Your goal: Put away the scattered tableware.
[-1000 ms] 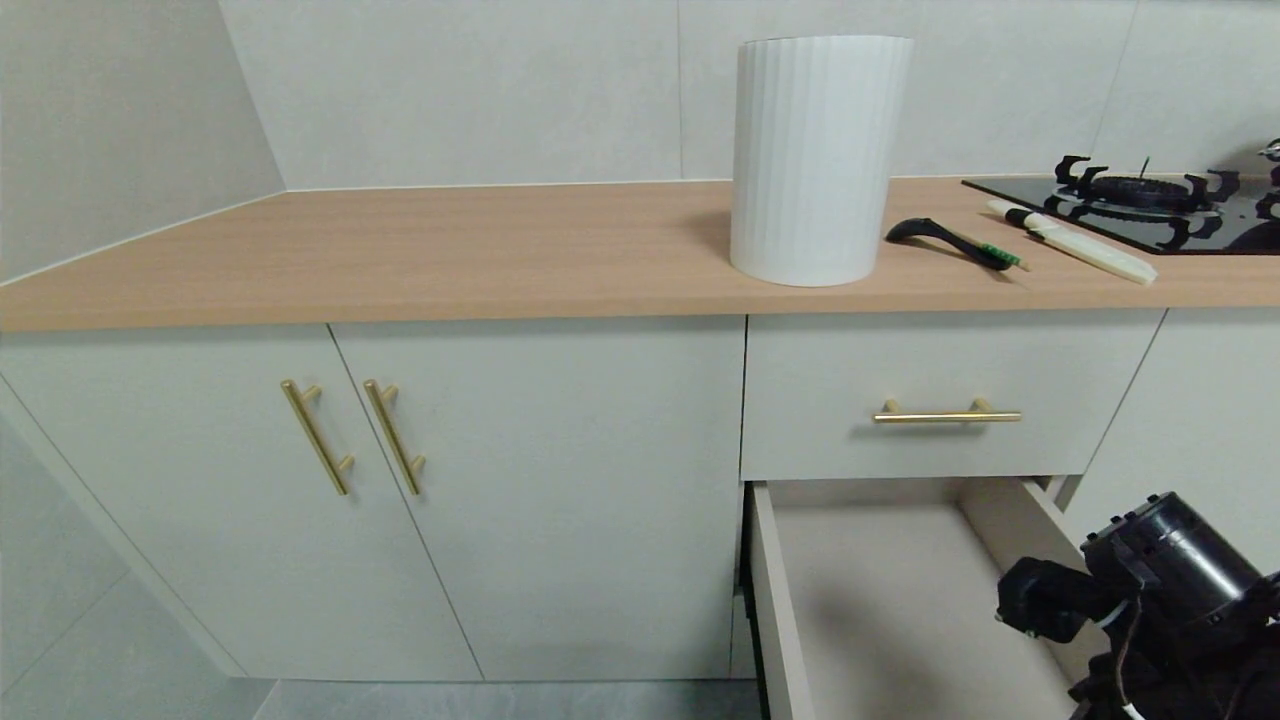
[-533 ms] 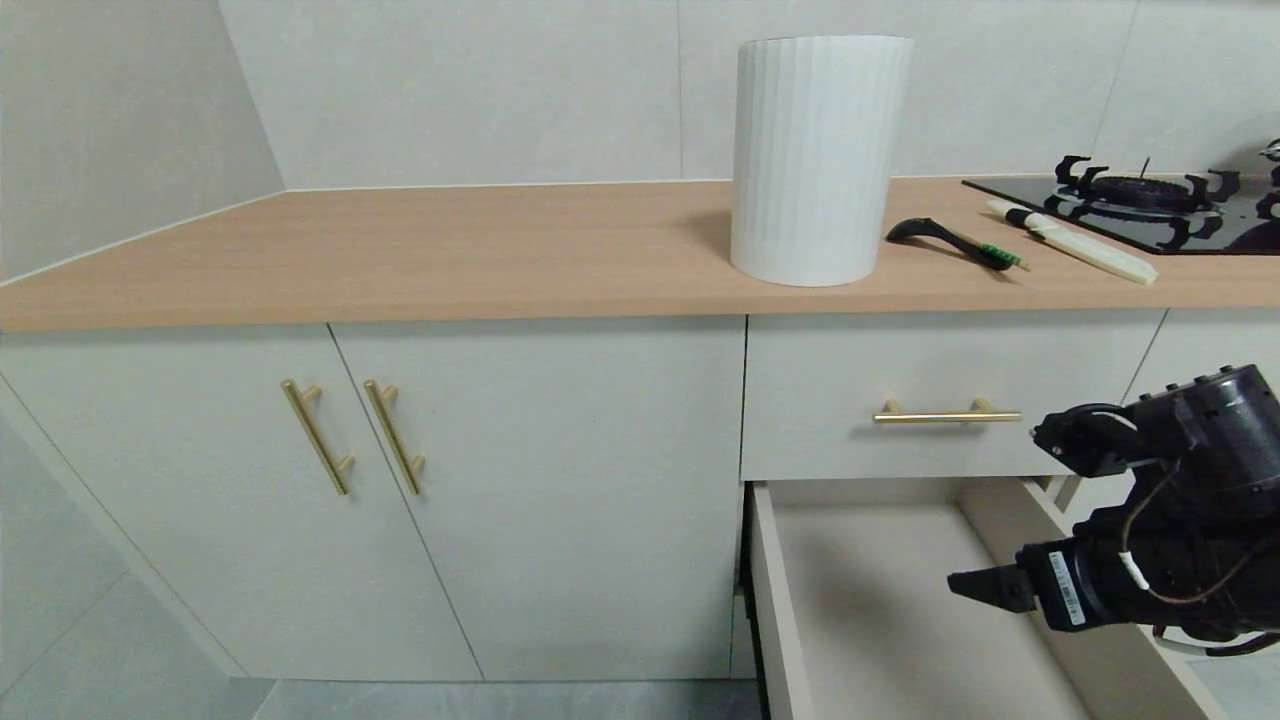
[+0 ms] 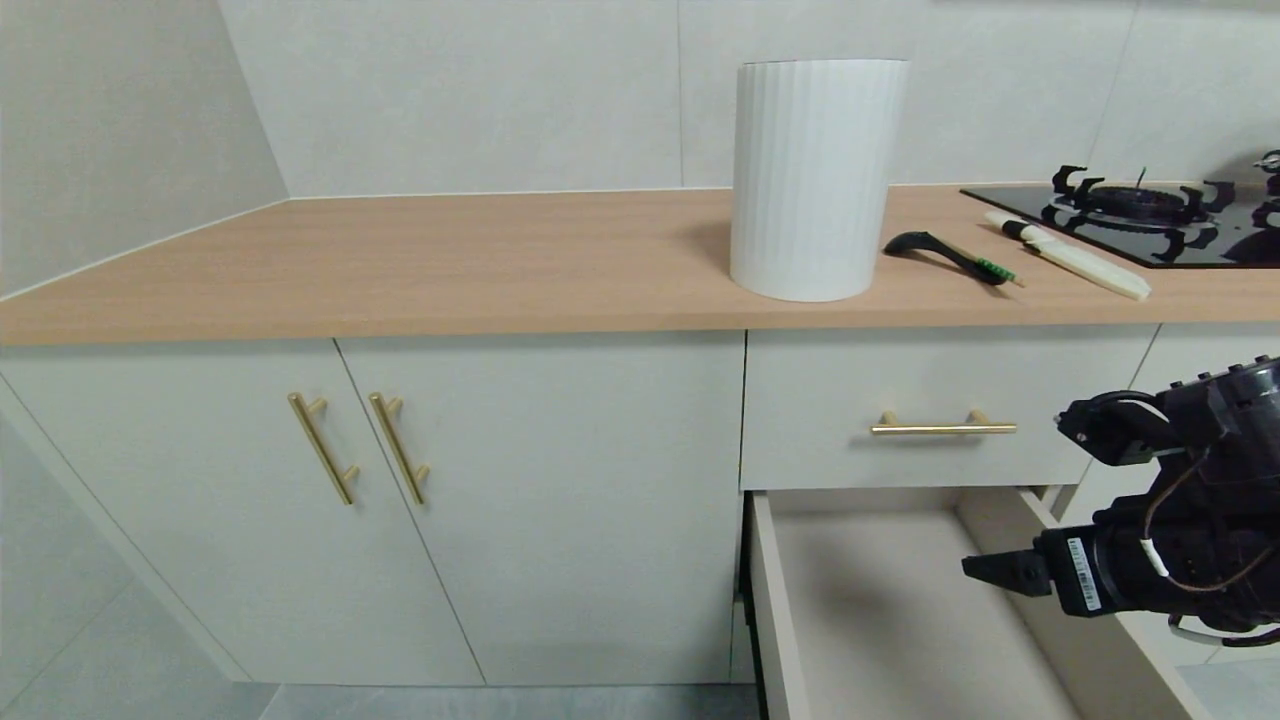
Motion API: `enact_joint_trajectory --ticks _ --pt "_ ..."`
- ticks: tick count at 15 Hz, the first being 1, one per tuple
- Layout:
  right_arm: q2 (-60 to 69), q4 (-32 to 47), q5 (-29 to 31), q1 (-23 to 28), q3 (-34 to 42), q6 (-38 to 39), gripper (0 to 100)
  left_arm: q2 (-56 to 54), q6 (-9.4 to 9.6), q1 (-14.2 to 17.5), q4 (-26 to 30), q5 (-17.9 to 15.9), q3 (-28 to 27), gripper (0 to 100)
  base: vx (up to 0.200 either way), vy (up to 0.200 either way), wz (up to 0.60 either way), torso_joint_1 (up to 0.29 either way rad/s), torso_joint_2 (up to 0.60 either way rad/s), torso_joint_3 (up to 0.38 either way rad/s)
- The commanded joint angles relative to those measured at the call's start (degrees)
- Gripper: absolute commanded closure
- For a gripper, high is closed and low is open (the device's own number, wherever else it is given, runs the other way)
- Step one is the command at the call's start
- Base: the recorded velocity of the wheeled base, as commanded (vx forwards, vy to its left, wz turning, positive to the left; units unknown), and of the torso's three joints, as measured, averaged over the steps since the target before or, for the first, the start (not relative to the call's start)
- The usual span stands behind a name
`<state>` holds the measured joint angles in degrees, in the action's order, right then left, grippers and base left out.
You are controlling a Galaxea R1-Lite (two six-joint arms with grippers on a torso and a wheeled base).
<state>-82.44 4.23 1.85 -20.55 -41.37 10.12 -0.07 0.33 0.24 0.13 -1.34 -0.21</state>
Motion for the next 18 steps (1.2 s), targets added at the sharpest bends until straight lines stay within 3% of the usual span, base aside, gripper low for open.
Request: enact_joint_trajectory --ticks 1,14,18 --pt "0.0 0.08 -0.01 -0.01 -0.02 -0.01 0 0.07 0.02 0.02 0.13 0.02 0.03 0 0.0 0.0 0.0 0.076 -0.12 -0.286" --pt "1.06 -0.1 -0.18 -0.1 -0.29 -0.19 0 0.07 0.02 0.02 0.13 0.02 0.03 0 0.0 0.0 0.0 0.157 -0.48 -0.302" --pt "0.09 -6.69 0.08 0.43 -7.58 -3.44 0 0.07 0.02 0.02 0.13 0.02 0.03 0 0.0 0.0 0.0 0.062 -0.14 -0.083"
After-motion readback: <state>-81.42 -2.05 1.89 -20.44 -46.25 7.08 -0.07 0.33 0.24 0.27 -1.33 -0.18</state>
